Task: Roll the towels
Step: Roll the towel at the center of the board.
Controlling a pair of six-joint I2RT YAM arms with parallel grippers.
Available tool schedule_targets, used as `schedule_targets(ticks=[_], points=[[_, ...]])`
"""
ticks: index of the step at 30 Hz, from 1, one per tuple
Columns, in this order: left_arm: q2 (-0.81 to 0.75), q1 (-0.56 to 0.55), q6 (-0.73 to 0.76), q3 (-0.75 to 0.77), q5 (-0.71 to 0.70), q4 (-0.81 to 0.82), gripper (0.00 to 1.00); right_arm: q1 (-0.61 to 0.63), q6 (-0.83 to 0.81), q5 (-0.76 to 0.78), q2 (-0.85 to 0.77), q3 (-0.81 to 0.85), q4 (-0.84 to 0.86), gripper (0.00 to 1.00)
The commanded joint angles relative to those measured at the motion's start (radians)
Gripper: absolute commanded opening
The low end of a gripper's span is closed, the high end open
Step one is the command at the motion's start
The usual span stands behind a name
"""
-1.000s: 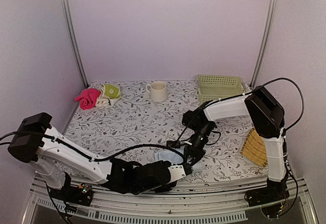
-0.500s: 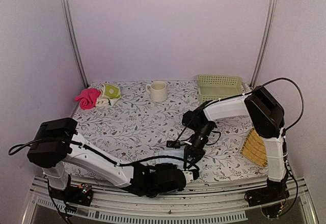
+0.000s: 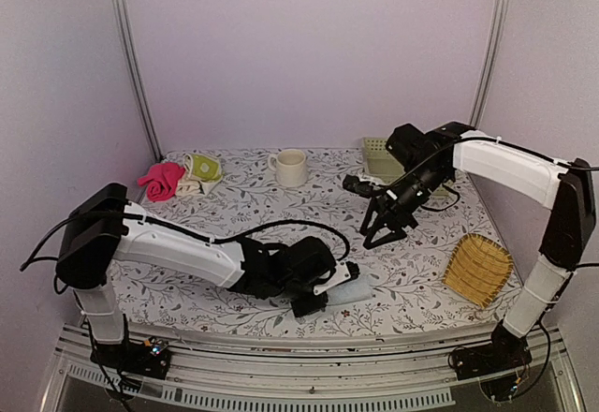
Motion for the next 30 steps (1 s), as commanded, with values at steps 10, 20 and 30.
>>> schedule_targets(ticks=[10,20,30], points=[[0.169,0.241,-0.247,0.142,0.717,-0.242,0.09,0.041,0.051,0.108,-0.379,-0.258,0.264,0.50],[0.220,0.314,-0.298,0.203,0.904,-0.249,0.09,0.285,0.076,0.512,-0.321,-0.489,0.552,0.54],[0.264,0.350,-0.300,0.237,0.941,-0.272,0.08,0.375,0.030,0.653,-0.142,-0.521,0.742,0.58]])
